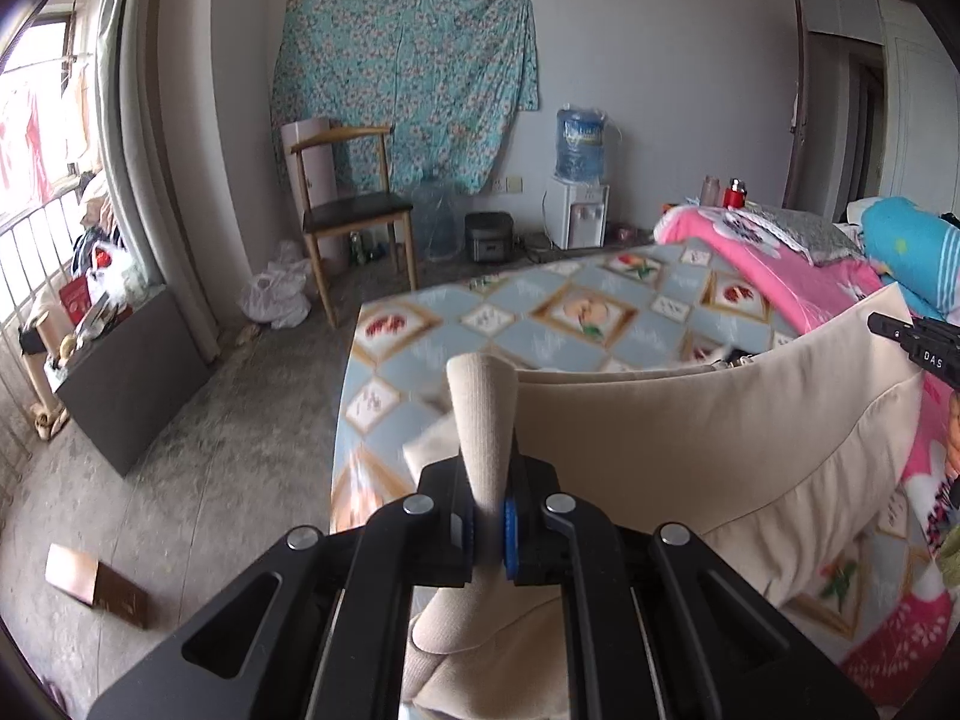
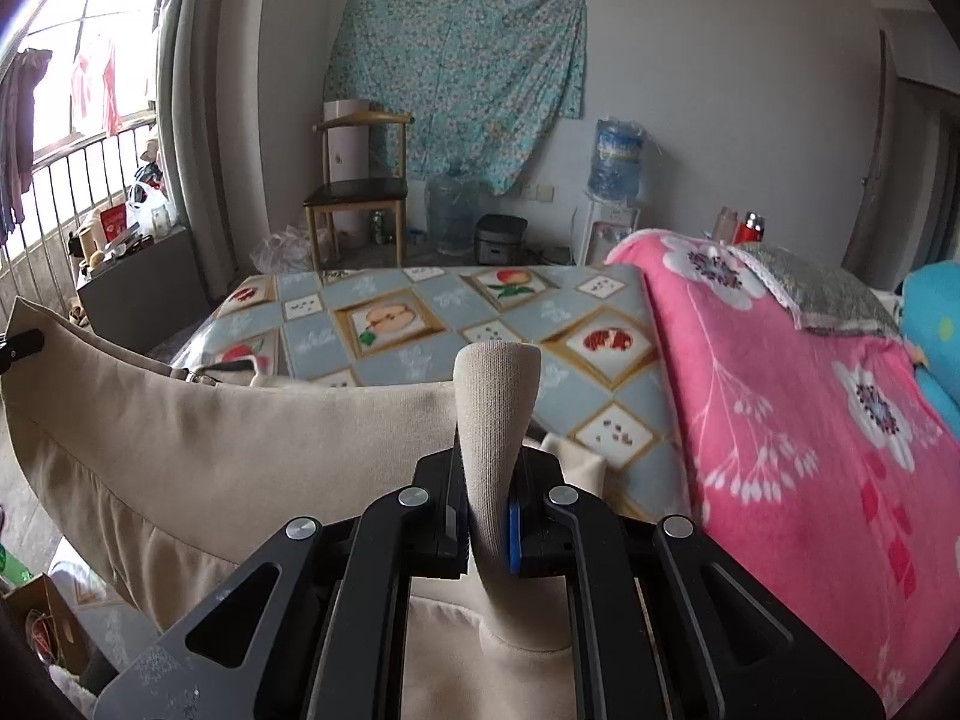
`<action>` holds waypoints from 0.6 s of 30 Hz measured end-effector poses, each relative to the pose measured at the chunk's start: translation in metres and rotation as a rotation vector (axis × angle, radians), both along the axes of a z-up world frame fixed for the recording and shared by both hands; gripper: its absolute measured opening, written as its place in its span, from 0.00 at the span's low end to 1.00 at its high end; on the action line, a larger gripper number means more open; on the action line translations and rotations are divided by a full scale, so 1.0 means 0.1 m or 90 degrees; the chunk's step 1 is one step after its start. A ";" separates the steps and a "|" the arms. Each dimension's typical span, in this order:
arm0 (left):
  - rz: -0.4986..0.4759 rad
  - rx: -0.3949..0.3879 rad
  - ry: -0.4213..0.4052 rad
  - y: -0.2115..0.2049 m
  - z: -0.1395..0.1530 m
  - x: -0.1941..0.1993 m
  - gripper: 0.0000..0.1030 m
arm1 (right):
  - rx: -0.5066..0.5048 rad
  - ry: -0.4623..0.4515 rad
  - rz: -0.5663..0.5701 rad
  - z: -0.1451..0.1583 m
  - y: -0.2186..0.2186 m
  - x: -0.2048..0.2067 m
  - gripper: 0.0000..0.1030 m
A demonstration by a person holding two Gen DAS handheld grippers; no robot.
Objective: Fold large clothes
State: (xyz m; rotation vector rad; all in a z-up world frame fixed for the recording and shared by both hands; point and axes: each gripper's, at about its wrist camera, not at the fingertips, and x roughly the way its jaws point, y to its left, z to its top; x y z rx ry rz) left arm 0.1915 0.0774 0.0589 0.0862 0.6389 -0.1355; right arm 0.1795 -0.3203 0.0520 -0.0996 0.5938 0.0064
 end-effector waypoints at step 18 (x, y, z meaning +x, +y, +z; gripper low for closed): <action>0.034 -0.071 0.246 0.46 -1.22 2.02 0.31 | -0.030 0.205 -0.062 -1.14 -0.38 1.89 0.32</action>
